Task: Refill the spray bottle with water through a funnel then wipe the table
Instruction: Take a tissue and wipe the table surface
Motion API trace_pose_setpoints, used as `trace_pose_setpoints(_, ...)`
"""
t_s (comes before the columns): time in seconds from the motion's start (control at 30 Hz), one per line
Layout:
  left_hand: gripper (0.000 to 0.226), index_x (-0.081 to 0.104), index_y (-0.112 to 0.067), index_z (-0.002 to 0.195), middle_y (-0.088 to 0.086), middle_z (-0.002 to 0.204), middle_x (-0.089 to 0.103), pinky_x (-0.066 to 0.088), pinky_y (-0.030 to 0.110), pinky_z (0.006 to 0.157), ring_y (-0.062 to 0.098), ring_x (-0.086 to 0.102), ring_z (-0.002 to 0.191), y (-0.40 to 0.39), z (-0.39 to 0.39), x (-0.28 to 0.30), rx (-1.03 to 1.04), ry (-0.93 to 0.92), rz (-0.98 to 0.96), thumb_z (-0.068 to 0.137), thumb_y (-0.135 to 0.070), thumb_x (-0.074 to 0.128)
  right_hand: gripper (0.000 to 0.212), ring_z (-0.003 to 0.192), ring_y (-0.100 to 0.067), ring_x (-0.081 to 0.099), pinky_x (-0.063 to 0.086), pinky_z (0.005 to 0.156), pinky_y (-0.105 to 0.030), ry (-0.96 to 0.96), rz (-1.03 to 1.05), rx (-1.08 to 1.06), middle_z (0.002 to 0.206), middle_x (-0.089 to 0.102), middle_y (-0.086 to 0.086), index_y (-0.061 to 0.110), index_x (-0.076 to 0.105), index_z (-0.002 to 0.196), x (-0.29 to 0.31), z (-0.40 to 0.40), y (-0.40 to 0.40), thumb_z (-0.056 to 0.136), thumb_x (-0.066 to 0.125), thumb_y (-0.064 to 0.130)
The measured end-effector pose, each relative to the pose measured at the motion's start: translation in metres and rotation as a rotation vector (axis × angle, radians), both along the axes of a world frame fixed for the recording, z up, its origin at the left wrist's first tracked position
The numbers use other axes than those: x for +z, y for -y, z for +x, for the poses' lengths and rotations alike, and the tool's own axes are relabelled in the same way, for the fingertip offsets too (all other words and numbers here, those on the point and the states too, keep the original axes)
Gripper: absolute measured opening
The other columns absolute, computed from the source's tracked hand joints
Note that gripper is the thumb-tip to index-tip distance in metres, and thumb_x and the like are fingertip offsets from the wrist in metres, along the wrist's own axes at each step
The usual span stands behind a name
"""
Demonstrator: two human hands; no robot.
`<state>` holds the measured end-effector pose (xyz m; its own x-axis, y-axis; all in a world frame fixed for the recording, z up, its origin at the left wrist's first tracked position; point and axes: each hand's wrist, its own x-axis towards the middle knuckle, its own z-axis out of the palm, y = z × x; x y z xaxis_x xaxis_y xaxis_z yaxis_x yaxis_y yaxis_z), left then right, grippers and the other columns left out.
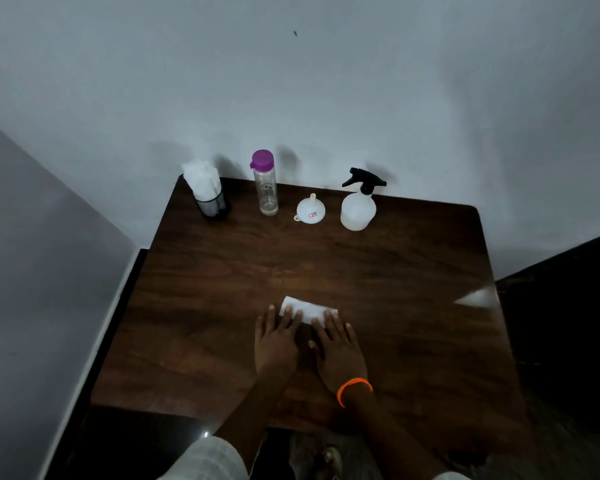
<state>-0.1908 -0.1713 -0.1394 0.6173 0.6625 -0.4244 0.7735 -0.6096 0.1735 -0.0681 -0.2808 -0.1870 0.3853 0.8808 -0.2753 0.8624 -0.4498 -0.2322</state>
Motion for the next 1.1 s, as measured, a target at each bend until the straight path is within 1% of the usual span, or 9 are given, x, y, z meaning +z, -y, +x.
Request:
trace_pose_setpoints(0.17, 0.067, 0.011, -0.039, 0.157, -0.01, 0.166, 0.012, 0.003, 0.049, 0.123, 0.028, -0.003, 0.154, 0.049, -0.034, -0.004, 0.125, 0.036, 0.007, 0.097, -0.042, 0.039, 0.054, 0.144, -0.024, 0.042, 0.005, 0.12, -0.039, -0.019, -0.028, 0.064, 0.154, 0.048, -0.008, 0.025, 0.053, 0.144, 0.005, -0.023, 0.031, 0.096, 0.041, 0.046)
trace_pose_setpoints(0.3, 0.071, 0.012, -0.035, 0.158, -0.007, 0.166, 0.014, 0.005, 0.049, 0.123, 0.03, 0.0, 0.154, 0.086, -0.055, -0.003, 0.128, 0.009, 0.025, 0.095, -0.042, 0.043, 0.055, 0.145, -0.025, 0.041, 0.006, 0.12, -0.04, -0.032, -0.034, 0.109, 0.155, 0.046, -0.009, 0.024, 0.052, 0.145, 0.008, -0.043, 0.06, 0.095, 0.043, 0.045)
trace_pose_setpoints(0.43, 0.078, 0.034, -0.032, 0.153, -0.003, 0.158, 0.037, 0.018, 0.049, 0.119, 0.031, 0.019, 0.151, 0.115, -0.071, -0.006, 0.141, -0.015, -0.017, 0.083, -0.05, 0.062, 0.055, 0.147, -0.024, 0.038, 0.006, 0.122, -0.04, -0.035, -0.039, 0.143, 0.157, 0.043, -0.009, 0.026, 0.05, 0.147, 0.005, -0.052, 0.092, 0.095, 0.046, 0.045)
trace_pose_setpoints(0.5, 0.073, 0.039, -0.03, 0.151, -0.002, 0.156, 0.041, 0.018, 0.048, 0.118, 0.031, 0.022, 0.151, 0.129, -0.072, -0.01, 0.109, -0.004, -0.007, 0.083, -0.048, 0.061, 0.055, 0.146, -0.024, 0.04, 0.008, 0.121, -0.04, -0.031, -0.044, 0.139, 0.156, 0.044, -0.008, 0.027, 0.051, 0.146, 0.004, -0.051, 0.106, 0.095, 0.045, 0.046)
trace_pose_setpoints(0.6, 0.076, 0.05, -0.025, 0.145, 0.002, 0.148, 0.052, 0.02, 0.049, 0.115, 0.032, 0.031, 0.147, 0.144, -0.066, -0.013, 0.07, 0.04, -0.04, 0.076, -0.047, 0.071, 0.053, 0.145, -0.023, 0.042, 0.01, 0.12, -0.04, -0.03, -0.058, 0.123, 0.156, 0.046, -0.006, 0.029, 0.053, 0.145, 0.005, -0.044, 0.124, 0.096, 0.044, 0.046)
trace_pose_setpoints(0.7, 0.074, 0.047, -0.025, 0.146, 0.003, 0.15, 0.05, 0.02, 0.051, 0.116, 0.032, 0.027, 0.149, 0.155, -0.054, -0.015, 0.023, 0.022, -0.034, 0.078, -0.045, 0.069, 0.051, 0.145, -0.021, 0.041, 0.01, 0.12, -0.04, -0.021, -0.06, 0.103, 0.154, 0.049, -0.005, 0.029, 0.054, 0.143, 0.006, -0.032, 0.139, 0.097, 0.042, 0.046)
trace_pose_setpoints(0.83, 0.074, 0.029, -0.029, 0.155, 0.001, 0.161, 0.031, 0.015, 0.053, 0.12, 0.032, 0.009, 0.153, 0.153, -0.028, -0.012, -0.031, -0.038, -0.056, 0.088, -0.045, 0.056, 0.052, 0.144, -0.021, 0.043, 0.009, 0.12, -0.039, -0.015, -0.07, 0.06, 0.153, 0.05, -0.005, 0.029, 0.054, 0.143, 0.009, -0.011, 0.145, 0.095, 0.043, 0.045)
trace_pose_setpoints(1.0, 0.069, 0.04, -0.027, 0.151, 0.004, 0.155, 0.043, 0.022, 0.054, 0.118, 0.034, 0.022, 0.15, 0.132, 0.013, -0.018, -0.064, 0.02, -0.045, 0.087, -0.044, 0.059, 0.052, 0.144, -0.02, 0.043, 0.005, 0.12, -0.037, -0.017, -0.095, -0.048, 0.151, 0.052, -0.004, 0.029, 0.054, 0.143, 0.012, 0.021, 0.126, 0.096, 0.041, 0.046)
trace_pose_setpoints(1.1, 0.066, 0.032, -0.029, 0.154, 0.002, 0.16, 0.033, 0.015, 0.055, 0.121, 0.034, 0.014, 0.152, 0.11, 0.04, -0.014, -0.096, 0.044, -0.033, 0.092, -0.04, 0.05, 0.051, 0.141, -0.02, 0.047, 0.011, 0.118, -0.037, -0.019, -0.078, -0.097, 0.149, 0.054, -0.005, 0.028, 0.057, 0.14, 0.012, 0.042, 0.107, 0.096, 0.04, 0.046)
